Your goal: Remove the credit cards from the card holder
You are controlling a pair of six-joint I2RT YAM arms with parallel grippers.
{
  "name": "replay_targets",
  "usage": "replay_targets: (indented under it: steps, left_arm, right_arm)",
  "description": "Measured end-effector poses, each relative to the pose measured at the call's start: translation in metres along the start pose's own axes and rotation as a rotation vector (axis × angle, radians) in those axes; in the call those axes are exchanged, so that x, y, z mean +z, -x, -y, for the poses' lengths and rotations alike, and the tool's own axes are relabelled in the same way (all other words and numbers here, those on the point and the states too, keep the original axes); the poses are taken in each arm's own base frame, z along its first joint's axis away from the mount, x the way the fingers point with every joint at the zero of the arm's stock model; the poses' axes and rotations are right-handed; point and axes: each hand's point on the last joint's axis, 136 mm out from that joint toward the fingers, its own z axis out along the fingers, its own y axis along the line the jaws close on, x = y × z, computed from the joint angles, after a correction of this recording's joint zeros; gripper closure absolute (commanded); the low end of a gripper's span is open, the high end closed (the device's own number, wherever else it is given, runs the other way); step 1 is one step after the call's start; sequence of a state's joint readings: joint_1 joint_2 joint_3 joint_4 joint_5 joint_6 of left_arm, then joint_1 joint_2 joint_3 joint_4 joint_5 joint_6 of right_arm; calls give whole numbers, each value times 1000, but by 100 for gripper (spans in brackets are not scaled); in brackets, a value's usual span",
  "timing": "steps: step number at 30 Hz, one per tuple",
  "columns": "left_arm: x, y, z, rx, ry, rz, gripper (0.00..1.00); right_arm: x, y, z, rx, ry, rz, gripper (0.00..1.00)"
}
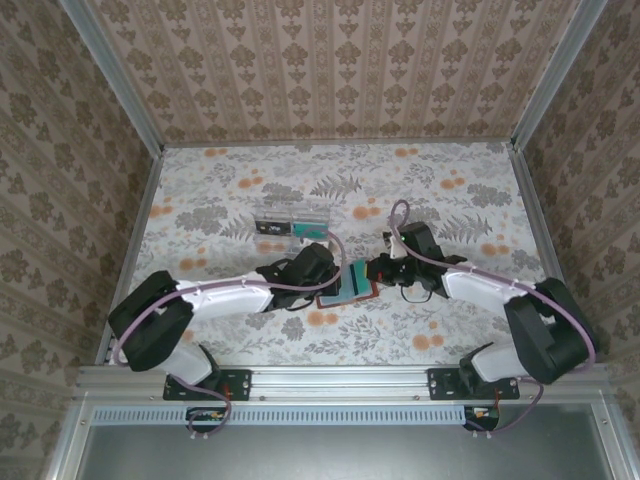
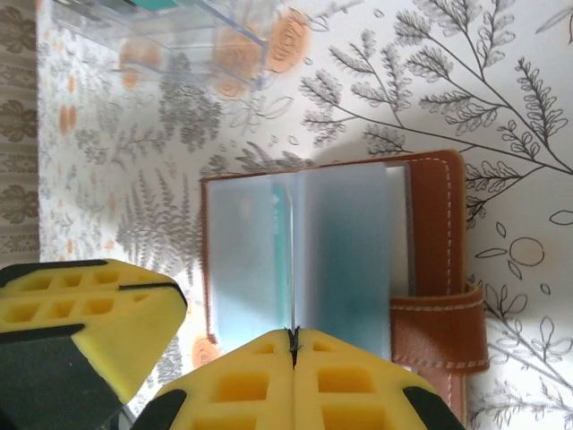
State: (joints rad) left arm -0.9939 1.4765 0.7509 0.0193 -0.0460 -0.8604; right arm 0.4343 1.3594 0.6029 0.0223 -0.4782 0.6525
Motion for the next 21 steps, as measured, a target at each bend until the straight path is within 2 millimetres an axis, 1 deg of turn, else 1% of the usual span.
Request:
replay_targets:
  steps: [1, 3, 5, 7, 10, 12, 13, 14, 15, 16, 17, 18, 21]
  left_arm:
    - [-7, 5, 3, 3, -11, 17, 94]
    - [-25, 16, 10, 10, -36, 62, 88]
    - [-48, 28, 15, 19, -62, 121, 72]
    - [-73, 40, 17, 21, -84, 185, 61]
    - [-111, 54, 11, 14, -100, 281, 52]
    - [-134, 58, 2, 6, -101, 338, 37]
    - [-146, 60, -4, 3, -98, 367, 29]
    - [-157, 60, -9, -4, -97, 392, 25]
    - [-166, 60, -15, -10, -93, 418, 22]
    - [-175, 60, -22, -17, -90, 440, 15]
    - [-184, 58, -29, -26, -85, 463, 10]
    - [-190, 57, -35, -33, -80, 479, 8]
    - [-204, 50, -52, -50, -66, 515, 7]
  right_arm:
    - [-5, 2, -4, -13, 4, 12, 100]
    - [-15, 6, -11, -44, -2, 31, 100]
    - [-22, 11, -20, -89, -15, 49, 100]
    - [-27, 17, -34, -147, -27, 60, 100]
    - [-32, 28, -60, -260, -44, 78, 100]
    - [-32, 38, -81, -347, -52, 94, 100]
    - [-31, 43, -91, -391, -55, 101, 100]
    - [-28, 48, -101, -444, -60, 109, 100]
    - [-24, 51, -108, -487, -68, 112, 100]
    - [-19, 54, -115, -541, -78, 113, 100]
    - [-12, 55, -120, -598, -91, 109, 100]
    - [-4, 55, -123, -653, -104, 101, 100]
    - [19, 54, -129, -821, -149, 70, 100]
